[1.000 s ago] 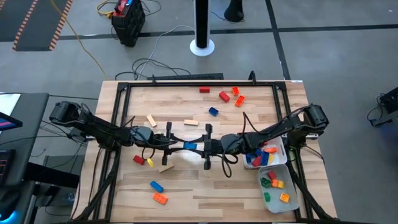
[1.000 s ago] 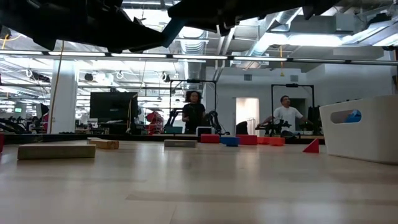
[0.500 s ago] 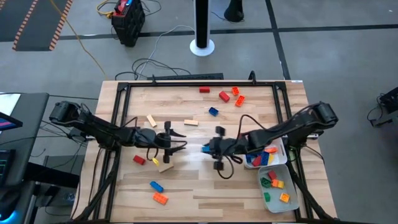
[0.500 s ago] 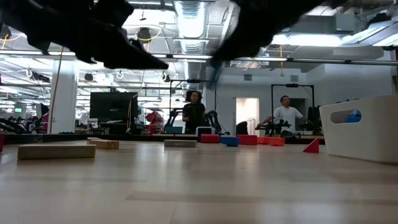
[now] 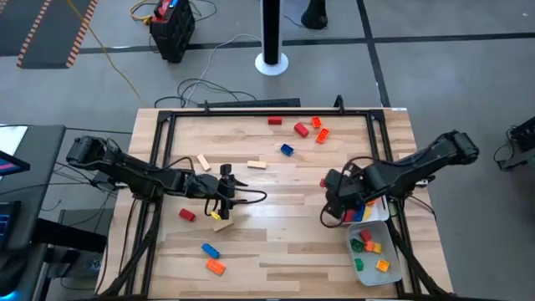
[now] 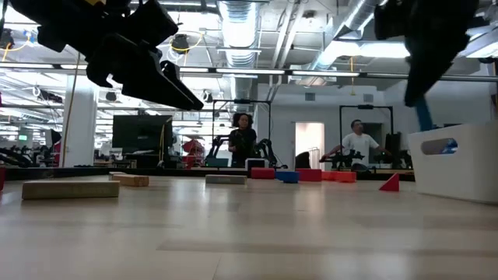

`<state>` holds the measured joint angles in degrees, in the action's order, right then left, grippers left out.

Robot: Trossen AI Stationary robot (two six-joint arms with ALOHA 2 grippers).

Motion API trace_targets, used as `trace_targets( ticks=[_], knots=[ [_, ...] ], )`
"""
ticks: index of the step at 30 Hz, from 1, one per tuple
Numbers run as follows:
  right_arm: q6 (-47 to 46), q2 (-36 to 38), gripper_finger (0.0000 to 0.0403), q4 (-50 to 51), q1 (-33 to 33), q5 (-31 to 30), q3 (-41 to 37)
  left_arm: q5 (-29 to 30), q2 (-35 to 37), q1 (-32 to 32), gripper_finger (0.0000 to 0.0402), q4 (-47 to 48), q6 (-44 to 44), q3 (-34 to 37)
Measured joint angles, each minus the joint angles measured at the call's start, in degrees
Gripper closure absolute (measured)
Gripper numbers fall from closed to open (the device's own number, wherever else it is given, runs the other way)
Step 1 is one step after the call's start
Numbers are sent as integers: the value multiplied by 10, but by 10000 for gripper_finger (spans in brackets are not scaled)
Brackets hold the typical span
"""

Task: Sort blocks by size
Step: Put the blue block into the white bin, then put the red block into the grey bin

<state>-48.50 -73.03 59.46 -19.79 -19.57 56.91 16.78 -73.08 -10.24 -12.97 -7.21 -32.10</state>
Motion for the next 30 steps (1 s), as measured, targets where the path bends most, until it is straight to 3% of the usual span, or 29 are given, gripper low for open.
trace_targets(
  ticks=[5, 13, 22, 27, 30],
  knots=[
    [15, 7, 256, -14, -19, -20, 0, 0, 0, 0, 182, 16, 1, 0],
    [-47, -9, 263, 62, -29, -14, 0, 1, 0, 0, 182, 52, 46, 0],
    [-37, 9, 130, 67, -29, -13, 3, 1, 0, 0, 178, 95, 81, 0],
    [-2, 20, 119, 30, -10, -79, 18, 1, 0, 0, 178, 81, 70, 0],
    [50, -1, 119, -14, 52, -21, 20, 1, 0, 2, 178, 73, 60, 0]
  ],
)
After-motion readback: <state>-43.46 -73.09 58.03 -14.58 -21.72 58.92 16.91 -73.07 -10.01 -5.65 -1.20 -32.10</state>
